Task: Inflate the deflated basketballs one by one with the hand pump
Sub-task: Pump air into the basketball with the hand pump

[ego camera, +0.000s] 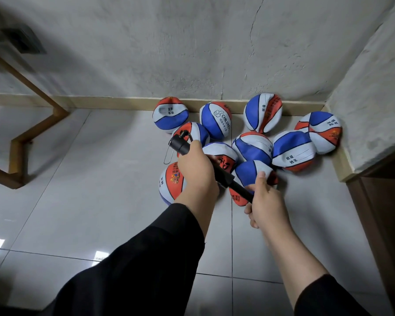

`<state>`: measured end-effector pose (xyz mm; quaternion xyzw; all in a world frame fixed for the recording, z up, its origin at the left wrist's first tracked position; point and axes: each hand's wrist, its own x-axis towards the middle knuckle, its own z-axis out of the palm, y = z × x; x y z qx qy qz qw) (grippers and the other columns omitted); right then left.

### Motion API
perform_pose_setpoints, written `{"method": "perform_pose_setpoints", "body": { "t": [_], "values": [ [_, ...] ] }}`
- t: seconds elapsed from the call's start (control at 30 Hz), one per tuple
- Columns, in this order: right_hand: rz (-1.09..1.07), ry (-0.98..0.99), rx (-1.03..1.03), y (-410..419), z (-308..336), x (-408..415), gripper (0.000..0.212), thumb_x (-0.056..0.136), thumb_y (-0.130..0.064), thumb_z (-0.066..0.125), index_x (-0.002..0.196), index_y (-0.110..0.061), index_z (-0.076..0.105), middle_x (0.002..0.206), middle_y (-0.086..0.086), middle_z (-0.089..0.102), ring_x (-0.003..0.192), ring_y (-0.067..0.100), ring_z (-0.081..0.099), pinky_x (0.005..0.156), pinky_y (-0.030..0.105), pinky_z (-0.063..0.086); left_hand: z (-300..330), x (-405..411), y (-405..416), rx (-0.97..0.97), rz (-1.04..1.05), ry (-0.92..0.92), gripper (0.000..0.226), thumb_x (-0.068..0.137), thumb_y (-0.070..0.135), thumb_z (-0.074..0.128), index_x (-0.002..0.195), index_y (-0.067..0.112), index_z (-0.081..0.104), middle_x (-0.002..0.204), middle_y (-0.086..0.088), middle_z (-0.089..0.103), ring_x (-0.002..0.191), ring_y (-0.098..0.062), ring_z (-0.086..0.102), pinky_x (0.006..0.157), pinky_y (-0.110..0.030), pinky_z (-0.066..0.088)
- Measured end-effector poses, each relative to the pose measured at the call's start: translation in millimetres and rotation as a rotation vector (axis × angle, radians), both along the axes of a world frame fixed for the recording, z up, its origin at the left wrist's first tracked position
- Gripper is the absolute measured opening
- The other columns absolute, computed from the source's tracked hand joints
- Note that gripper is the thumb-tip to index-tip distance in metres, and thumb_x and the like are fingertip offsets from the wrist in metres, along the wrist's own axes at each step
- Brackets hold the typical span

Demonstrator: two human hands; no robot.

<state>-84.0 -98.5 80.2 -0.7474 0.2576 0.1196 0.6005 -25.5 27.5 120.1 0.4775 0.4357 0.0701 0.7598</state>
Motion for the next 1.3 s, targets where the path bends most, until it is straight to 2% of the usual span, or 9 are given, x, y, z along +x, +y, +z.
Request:
{"method": "perform_pose_setpoints", "body": {
  "t": [0.17, 0.27, 0.37, 0.47, 0.6, 0.77, 0.87, 1.07, 1.3],
  "values": [
    [-0.015, -0.053, -0.029, 18.1, 2.8, 6.0, 0.075, 0.091, -0.076, 0.027, 0.078, -0.014, 0.065, 0.062, 0.012, 0.064, 0.059, 0.029, 0.058, 0.065, 0.038, 0.047, -0.7, -7.8, -21.2, 0.012, -0.014, 0.001, 0.035, 0.081, 0.038, 0.058, 0.093, 0.005, 0.062, 0.067, -0.009, 0.053, 0.056, -0.023, 0.048, 0.056, -0.030, 0.044],
    [0.012, -0.054, -0.031, 23.3, 3.6, 7.2, 0.089, 0.069, -0.088, 0.021, 0.077, -0.012, 0.067, 0.066, 0.013, 0.065, 0.060, 0.031, 0.058, 0.060, 0.038, 0.046, -0.9, -10.7, -22.3, -0.020, -0.006, -0.012, 0.039, 0.085, 0.037, 0.060, 0.099, 0.001, 0.062, 0.067, -0.011, 0.054, 0.053, -0.021, 0.049, 0.054, -0.029, 0.046],
    [0.042, -0.082, -0.017, 23.5, 7.4, 7.9, 0.091, 0.066, -0.089, 0.021, 0.081, -0.013, 0.068, 0.063, 0.011, 0.062, 0.057, 0.028, 0.054, 0.053, 0.030, 0.038, -2.4, -6.2, -14.4, -0.038, -0.007, 0.002, 0.044, 0.081, 0.041, 0.059, 0.104, 0.004, 0.065, 0.079, -0.012, 0.056, 0.066, -0.025, 0.051, 0.063, -0.036, 0.047],
    [0.050, -0.076, -0.005, 16.3, 10.6, 6.6, 0.082, 0.076, -0.086, 0.026, 0.087, -0.017, 0.070, 0.056, 0.010, 0.062, 0.051, 0.024, 0.050, 0.051, 0.026, 0.033, 0.6, 0.4, -0.1, -0.037, 0.028, 0.027, 0.021, 0.092, 0.032, 0.058, 0.090, 0.011, 0.057, 0.076, -0.011, 0.052, 0.062, -0.022, 0.048, 0.057, -0.030, 0.042],
    [0.003, -0.018, 0.011, -1.8, 6.9, -0.4, 0.056, 0.105, -0.061, 0.030, 0.092, -0.020, 0.066, 0.061, 0.016, 0.062, 0.035, 0.016, 0.043, 0.040, 0.022, 0.031, 2.2, 8.7, 22.6, -0.042, 0.065, 0.010, 0.019, 0.096, 0.028, 0.056, 0.087, 0.012, 0.054, 0.061, -0.007, 0.059, 0.060, -0.023, 0.054, 0.055, -0.026, 0.044],
    [-0.013, -0.007, -0.009, -5.5, 2.9, -1.6, 0.059, 0.106, -0.060, 0.029, 0.096, -0.017, 0.067, 0.059, 0.014, 0.061, 0.041, 0.020, 0.045, 0.039, 0.023, 0.032, 2.4, 5.9, 15.1, -0.007, -0.001, 0.026, 0.020, 0.097, 0.030, 0.054, 0.087, 0.013, 0.054, 0.057, -0.003, 0.057, 0.049, -0.016, 0.051, 0.052, -0.023, 0.043],
    [-0.004, 0.005, -0.013, -0.7, 2.2, 1.5, 0.062, 0.106, -0.059, 0.027, 0.093, -0.014, 0.068, 0.055, 0.011, 0.060, 0.039, 0.019, 0.046, 0.040, 0.023, 0.033, -3.9, -0.9, 3.3, -0.015, -0.029, 0.029, 0.022, 0.092, 0.035, 0.054, 0.092, 0.013, 0.058, 0.076, -0.009, 0.059, 0.058, -0.020, 0.053, 0.058, -0.027, 0.045],
    [0.004, 0.001, 0.000, 16.5, 4.1, 6.1, 0.067, 0.105, -0.061, 0.026, 0.086, -0.010, 0.065, 0.058, 0.012, 0.059, 0.047, 0.026, 0.050, 0.047, 0.026, 0.038, -7.3, -14.4, -21.1, -0.013, -0.058, 0.003, 0.024, 0.090, 0.031, 0.055, 0.093, 0.007, 0.059, 0.069, -0.014, 0.055, 0.049, -0.021, 0.049, 0.049, -0.023, 0.043],
    [0.031, -0.064, 0.020, 17.1, 6.0, 4.9, 0.068, 0.103, -0.065, 0.028, 0.092, -0.010, 0.067, 0.060, 0.016, 0.058, 0.040, 0.023, 0.044, 0.043, 0.022, 0.032, -2.1, -3.2, -5.6, -0.052, -0.021, 0.017, 0.024, 0.091, 0.033, 0.057, 0.095, 0.010, 0.058, 0.078, -0.013, 0.052, 0.067, -0.024, 0.049, 0.059, -0.032, 0.042]
  ]
}}
